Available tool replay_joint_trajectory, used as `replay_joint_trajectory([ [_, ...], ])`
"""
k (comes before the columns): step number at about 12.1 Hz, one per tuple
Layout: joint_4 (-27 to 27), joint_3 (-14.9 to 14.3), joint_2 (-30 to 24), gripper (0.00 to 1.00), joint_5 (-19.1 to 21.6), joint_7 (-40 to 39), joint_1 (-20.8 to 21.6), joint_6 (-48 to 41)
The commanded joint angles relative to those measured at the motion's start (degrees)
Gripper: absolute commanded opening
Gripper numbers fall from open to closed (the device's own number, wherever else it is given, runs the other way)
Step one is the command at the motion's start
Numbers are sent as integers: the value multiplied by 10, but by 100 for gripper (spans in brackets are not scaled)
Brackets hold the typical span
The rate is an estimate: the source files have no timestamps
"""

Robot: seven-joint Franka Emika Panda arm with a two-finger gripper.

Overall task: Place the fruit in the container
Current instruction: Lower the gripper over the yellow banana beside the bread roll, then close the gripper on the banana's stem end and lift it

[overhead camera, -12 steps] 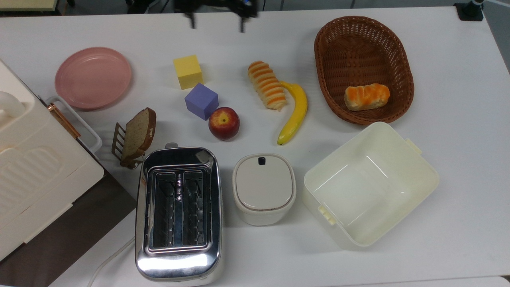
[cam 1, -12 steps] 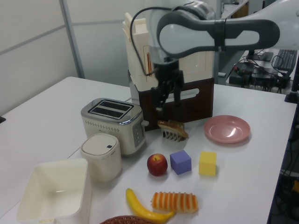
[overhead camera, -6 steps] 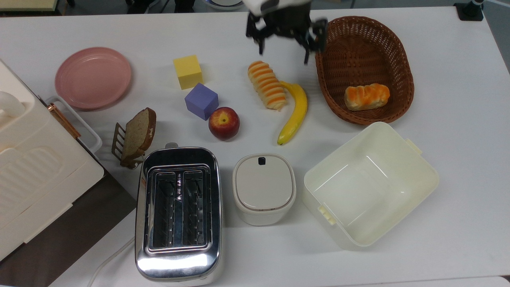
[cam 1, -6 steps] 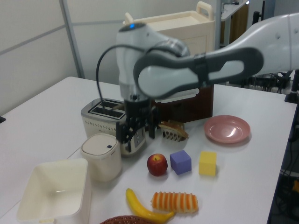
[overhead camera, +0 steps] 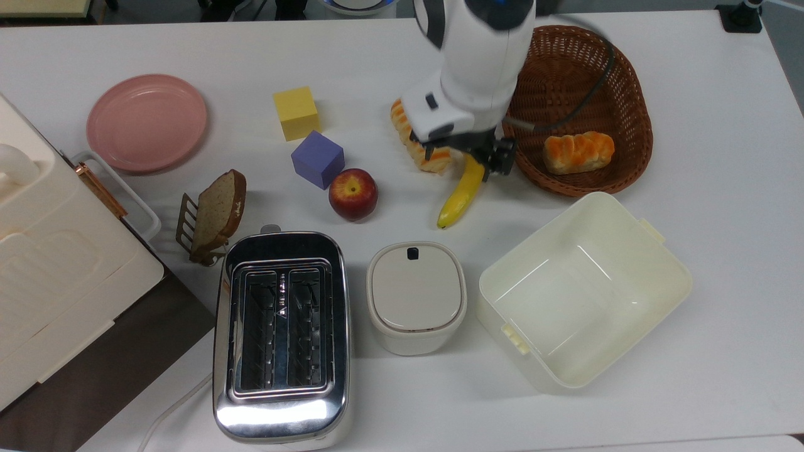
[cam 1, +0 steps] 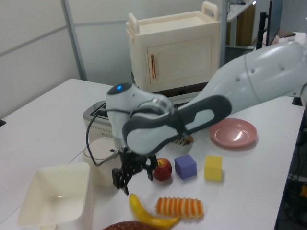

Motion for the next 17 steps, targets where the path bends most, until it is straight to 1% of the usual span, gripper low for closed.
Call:
replay_joint_trajectory([
  [1,-1,-1,40,100,1,14,4,33],
  [5,1,6,69,100,0,22,4,71],
  [6,1,13,74,93,-1,26,4,75],
  [7,1,15,75,85,-1,27,3,75],
  [8,1,16,75,66,-1,26,3,75],
  [9,1,16,75,44,-3,26,4,72],
  [10,3,16,74,29,-8,26,4,70],
  [11,5,16,71,18,-9,26,3,68],
  [12,6,16,68,13,-8,27,1,68],
  [15,22,12,65,13,-4,26,-7,67],
  [17,23,12,46,13,-5,23,-7,22],
])
